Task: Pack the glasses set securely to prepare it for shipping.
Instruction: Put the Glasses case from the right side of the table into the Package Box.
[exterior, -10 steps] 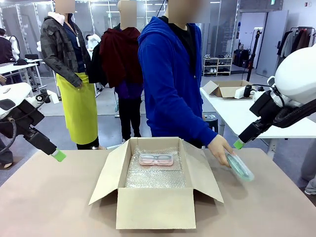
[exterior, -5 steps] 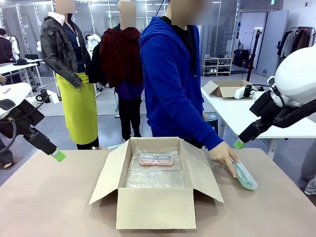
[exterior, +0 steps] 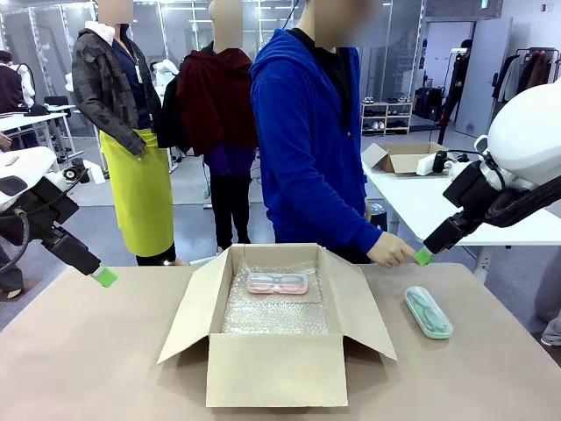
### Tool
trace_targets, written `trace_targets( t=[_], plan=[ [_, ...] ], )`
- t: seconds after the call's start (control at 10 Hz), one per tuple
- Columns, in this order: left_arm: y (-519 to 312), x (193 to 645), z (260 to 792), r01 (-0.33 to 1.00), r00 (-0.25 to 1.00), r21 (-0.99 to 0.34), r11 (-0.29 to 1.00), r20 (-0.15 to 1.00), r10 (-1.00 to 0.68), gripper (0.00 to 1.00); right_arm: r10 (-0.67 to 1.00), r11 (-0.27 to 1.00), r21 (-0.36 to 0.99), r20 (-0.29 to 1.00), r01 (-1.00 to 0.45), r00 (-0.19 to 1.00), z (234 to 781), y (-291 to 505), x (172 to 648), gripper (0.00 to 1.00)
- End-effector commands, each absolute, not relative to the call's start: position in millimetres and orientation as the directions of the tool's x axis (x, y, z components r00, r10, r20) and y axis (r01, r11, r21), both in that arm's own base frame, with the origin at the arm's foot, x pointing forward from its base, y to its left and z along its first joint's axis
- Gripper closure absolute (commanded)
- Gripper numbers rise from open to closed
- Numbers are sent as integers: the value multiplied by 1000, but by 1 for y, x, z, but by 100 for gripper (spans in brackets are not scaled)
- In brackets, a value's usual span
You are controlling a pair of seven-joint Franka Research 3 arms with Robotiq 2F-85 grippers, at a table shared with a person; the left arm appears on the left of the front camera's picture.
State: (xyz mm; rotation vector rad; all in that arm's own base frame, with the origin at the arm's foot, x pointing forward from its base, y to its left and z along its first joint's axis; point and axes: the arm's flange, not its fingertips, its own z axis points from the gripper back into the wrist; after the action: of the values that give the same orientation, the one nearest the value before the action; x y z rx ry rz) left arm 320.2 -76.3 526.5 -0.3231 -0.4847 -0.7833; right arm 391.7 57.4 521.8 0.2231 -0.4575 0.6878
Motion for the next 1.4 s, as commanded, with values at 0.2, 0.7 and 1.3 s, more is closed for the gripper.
trace_targets(
  t=[0.2, 0.7, 1.3],
  plan=[
    [-75, 321, 526, 749, 595, -108, 654, 544, -592, 0, 557, 758, 41, 478, -651, 679, 523, 58, 392, 0],
    [-75, 321, 526, 749, 595, -108, 654, 544, -592, 0, 188, 970, 71, 393, -234, 900, 515, 48, 426, 0],
    [-75, 321, 526, 749, 595, -108, 654, 544, -592, 0, 53, 997, 47, 218, -65, 974, 455, 34, 499, 0]
  ],
)
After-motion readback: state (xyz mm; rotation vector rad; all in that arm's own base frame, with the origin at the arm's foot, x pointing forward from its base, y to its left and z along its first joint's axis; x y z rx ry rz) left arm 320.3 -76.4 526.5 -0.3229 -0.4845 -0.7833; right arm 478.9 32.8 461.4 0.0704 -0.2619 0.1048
